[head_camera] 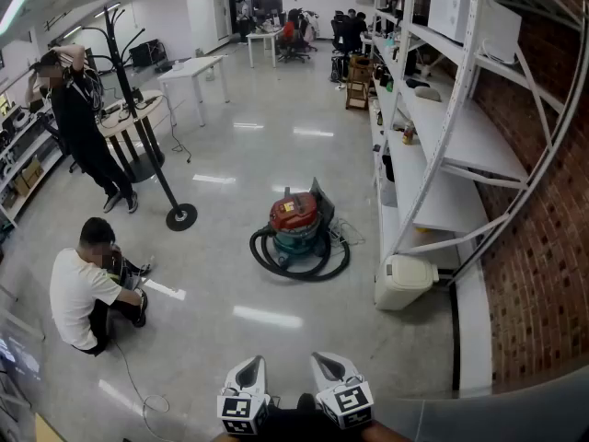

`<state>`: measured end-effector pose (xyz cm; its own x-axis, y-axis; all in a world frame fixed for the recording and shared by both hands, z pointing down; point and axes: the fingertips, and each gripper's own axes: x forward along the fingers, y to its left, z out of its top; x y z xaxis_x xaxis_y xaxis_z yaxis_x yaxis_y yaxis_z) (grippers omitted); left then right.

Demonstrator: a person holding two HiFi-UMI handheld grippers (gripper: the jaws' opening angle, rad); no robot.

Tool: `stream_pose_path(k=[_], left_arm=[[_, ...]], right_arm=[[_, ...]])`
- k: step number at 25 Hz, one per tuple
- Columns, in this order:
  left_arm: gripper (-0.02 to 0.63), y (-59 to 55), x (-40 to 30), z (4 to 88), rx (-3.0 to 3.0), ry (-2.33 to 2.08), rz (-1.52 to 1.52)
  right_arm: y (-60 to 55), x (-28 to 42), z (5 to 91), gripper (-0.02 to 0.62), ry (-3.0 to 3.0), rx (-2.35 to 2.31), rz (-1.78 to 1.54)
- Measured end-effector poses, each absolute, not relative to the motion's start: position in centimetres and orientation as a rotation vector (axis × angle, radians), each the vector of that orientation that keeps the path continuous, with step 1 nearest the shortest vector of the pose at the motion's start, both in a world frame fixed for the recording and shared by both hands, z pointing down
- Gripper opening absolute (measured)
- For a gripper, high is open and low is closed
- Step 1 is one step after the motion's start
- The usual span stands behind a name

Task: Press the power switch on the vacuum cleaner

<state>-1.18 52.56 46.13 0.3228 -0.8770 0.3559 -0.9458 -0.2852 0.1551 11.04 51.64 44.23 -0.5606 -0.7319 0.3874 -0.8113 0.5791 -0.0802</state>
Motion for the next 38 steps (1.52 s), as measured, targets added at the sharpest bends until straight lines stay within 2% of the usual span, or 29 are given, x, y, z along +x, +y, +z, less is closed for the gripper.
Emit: stream_pose_path(k=[24, 38], left_arm=[[0.015, 50.8, 0.6, 41.0, 2.382, -1.691, 0.209], [0.015, 48.7, 3.1, 43.6, 2.419, -1.544, 0.23]], right_arm=[[50.8, 14.1, 40.2, -0.008, -2.57, 1.377, 0.303], [49.9, 15.5, 43.4, -0.008, -2.484, 1.427, 0.398]])
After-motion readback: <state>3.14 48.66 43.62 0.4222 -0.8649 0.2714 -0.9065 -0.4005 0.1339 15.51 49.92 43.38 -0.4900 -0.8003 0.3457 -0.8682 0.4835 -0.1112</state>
